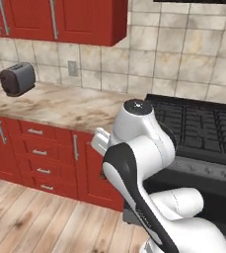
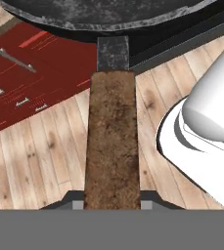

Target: Pick up the pan with the steak in it and place it on the dining table. Then place the steak on the plate.

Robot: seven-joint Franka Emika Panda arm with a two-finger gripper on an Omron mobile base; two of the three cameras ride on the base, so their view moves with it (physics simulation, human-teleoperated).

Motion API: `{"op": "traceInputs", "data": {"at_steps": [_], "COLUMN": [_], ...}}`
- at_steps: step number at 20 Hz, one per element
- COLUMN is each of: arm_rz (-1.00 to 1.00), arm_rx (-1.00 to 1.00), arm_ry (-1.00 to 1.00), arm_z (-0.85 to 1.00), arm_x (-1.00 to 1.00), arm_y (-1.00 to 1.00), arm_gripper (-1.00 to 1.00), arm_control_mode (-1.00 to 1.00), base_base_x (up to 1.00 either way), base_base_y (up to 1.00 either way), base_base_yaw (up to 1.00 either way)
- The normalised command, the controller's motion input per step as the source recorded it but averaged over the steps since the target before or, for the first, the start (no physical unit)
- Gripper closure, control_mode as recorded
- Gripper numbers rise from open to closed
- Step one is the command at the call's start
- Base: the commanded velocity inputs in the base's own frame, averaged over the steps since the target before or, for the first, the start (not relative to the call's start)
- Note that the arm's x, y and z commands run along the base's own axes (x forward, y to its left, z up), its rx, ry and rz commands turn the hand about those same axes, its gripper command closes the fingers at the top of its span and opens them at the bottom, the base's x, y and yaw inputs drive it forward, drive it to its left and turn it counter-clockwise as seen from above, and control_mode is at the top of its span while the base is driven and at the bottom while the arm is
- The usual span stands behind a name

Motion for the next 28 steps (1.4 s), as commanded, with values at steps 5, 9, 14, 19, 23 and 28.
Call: {"op": "traceInputs", "data": {"at_steps": [5,9,14,19,23,28], "arm_rz": [0.0,0.0,0.0,0.0,0.0,0.0], "arm_rx": [0.0,0.0,0.0,0.0,0.0,0.0], "arm_ry": [0.0,0.0,0.0,0.0,0.0,0.0], "arm_z": [0.0,0.0,0.0,0.0,0.0,0.0], "arm_x": [0.0,0.0,0.0,0.0,0.0,0.0], "arm_y": [0.0,0.0,0.0,0.0,0.0,0.0], "arm_gripper": [1.0,1.0,1.0,1.0,1.0,1.0], "arm_control_mode": [1.0,1.0,1.0,1.0,1.0,1.0], "base_base_x": [-0.08,-0.04,0.0,0.0,0.0,0.0], "base_base_y": [0.14,0.16,0.19,0.19,0.19,0.19], "base_base_yaw": [0.49,0.5,0.5,0.5,0.5,0.5]}}
